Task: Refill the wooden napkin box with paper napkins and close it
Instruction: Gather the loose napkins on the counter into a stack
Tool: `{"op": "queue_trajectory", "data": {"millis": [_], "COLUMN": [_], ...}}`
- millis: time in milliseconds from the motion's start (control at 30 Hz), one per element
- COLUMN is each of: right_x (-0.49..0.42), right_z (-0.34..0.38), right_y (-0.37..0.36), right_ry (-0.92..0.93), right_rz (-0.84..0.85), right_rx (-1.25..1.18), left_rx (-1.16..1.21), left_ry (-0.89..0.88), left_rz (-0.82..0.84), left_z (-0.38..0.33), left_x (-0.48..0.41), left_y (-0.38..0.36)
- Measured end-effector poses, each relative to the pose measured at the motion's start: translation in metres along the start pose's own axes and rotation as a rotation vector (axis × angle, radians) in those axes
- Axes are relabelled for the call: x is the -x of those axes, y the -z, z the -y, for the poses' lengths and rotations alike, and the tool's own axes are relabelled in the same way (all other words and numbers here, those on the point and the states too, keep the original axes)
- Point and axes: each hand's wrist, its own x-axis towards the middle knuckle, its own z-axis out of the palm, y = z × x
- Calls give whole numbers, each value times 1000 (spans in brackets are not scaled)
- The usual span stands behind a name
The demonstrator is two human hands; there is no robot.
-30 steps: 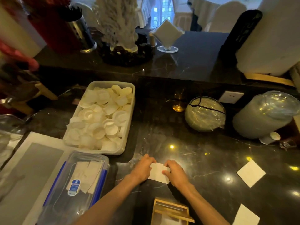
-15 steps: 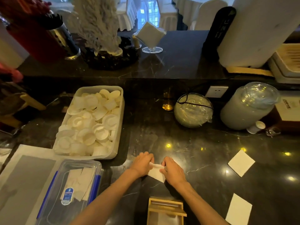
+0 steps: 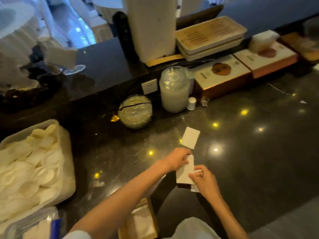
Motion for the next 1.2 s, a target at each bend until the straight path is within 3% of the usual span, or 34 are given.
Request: {"op": "queue_trajectory", "data": {"millis": [100, 233, 667, 833, 933, 1033, 1200], "right_x": [-3, -9, -18, -17, -18, -33, -89], "right_z": [-25, -48, -80, -84, -84, -79, -29], "right_y": [14, 15, 2, 2, 3, 12, 40], "right_ry": [-59, -83, -104, -151, -105, -61, -104], "right_rz": [-97, -99, -112, -113, -143, -157, -89], "right_rx": [16, 83, 292, 292, 267, 162, -349], "left_rx": [-186, -294, -523, -323, -86, 201, 669], "left_ry": [-31, -46, -12, 104, 123, 179, 388], "left_rz": [90, 175, 74, 151, 185, 82, -202], "left_z": [-24, -28, -23, -18, -12, -2, 10], "left_x": [-28, -46, -42, -52, -54, -58, -65], "left_y": [-28, -57, -93, -90, -85, -72, -44]}}
